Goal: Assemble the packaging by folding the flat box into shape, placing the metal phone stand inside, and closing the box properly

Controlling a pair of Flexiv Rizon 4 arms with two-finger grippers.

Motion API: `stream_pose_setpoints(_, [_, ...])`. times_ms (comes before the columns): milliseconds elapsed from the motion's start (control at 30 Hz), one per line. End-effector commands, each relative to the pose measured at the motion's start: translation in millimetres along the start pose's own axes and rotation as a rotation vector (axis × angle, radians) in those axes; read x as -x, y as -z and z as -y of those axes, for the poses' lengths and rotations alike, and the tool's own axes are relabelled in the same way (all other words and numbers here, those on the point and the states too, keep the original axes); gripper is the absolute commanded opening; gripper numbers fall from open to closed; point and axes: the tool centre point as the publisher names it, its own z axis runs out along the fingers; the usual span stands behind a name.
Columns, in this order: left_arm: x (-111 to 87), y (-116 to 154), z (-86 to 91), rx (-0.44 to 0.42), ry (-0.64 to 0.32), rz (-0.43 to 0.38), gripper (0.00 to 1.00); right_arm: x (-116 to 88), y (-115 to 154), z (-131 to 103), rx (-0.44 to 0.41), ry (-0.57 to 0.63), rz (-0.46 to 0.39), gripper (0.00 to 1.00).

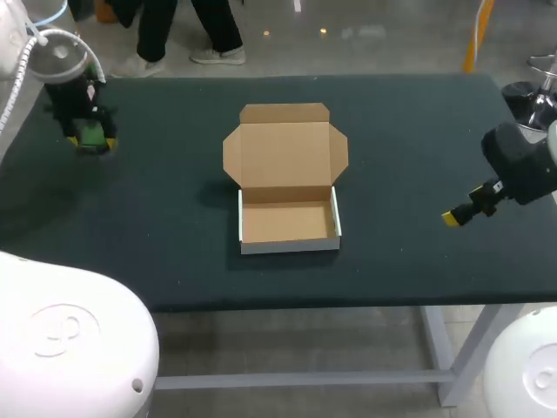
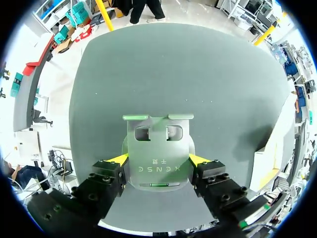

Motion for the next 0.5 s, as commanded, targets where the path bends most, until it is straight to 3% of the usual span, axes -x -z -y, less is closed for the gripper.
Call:
stream_pose_setpoints(33, [-10.5, 9.9, -13.4, -0.044, -0.009, 0.029, 0.00, -1.5, -3.1, -0.7, 0.042, 0.089, 0.007, 1.00])
stream_pose_setpoints(500, [-34.8, 19.4, -29.3, -0.049, -0.067, 0.025, 0.00, -2.2, -33.5, -10.0, 0.045, 0.352, -0.084, 1.00])
